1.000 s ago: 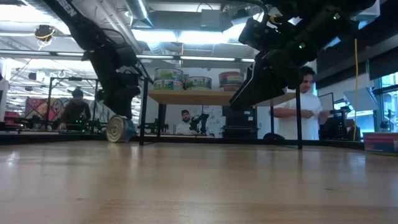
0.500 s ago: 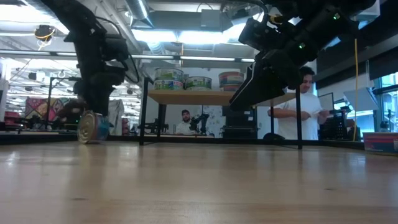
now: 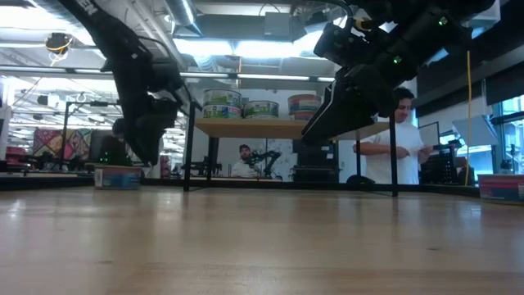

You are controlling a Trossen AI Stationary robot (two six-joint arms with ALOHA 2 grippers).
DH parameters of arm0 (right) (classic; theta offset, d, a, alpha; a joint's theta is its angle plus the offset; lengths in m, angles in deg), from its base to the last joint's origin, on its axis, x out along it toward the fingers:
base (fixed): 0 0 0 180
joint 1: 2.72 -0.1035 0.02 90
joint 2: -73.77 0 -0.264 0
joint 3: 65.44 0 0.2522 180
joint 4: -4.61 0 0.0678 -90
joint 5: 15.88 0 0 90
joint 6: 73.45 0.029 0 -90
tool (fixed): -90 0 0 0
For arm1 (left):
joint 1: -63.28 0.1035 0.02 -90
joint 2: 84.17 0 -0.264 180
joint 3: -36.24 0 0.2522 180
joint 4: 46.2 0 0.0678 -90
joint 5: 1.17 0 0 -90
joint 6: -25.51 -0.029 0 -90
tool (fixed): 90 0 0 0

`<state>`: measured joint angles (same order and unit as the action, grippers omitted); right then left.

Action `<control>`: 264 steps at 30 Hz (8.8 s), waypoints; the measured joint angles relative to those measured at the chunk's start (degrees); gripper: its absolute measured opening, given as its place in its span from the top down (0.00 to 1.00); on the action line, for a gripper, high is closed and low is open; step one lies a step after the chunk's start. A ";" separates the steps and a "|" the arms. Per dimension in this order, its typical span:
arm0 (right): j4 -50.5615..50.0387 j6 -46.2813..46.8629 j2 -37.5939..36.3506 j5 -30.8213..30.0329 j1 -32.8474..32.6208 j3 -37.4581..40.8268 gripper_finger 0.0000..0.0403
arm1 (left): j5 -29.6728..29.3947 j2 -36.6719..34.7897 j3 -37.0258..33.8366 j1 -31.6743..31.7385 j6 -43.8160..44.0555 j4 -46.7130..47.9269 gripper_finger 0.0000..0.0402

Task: Stack canned seafood by type on shelf
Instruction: Put the blue pink tuna can on the shelf, then stack the blue pink tuna can on top of the other blue pink tuna can on the shelf

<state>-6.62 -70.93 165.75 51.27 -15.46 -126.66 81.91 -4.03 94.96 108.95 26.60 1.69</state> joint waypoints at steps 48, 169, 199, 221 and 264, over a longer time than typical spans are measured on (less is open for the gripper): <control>0.35 -4.21 0.00 0.01 0.00 0.00 0.14 | 10.78 -1.51 -0.98 -21.36 11.79 16.29 0.48; 18.02 -45.36 22.13 -7.37 4.31 -8.79 0.51 | 16.47 16.73 -14.75 -33.23 19.31 -65.01 0.48; -6.35 -38.06 -8.00 -25.23 9.37 -8.85 0.52 | -6.34 2.90 -14.86 -51.69 18.95 -39.10 0.48; -9.75 -30.72 -7.52 -15.17 24.92 -8.83 0.44 | -7.50 2.92 -14.79 -52.90 19.82 -39.52 0.48; -73.17 32.81 -13.20 -5.34 -6.01 -13.65 0.46 | -7.47 2.84 -14.70 -53.58 18.50 -41.42 0.48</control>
<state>-79.79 -38.12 152.55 45.94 -21.47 -140.31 74.45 -1.19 80.26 55.37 45.10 -39.73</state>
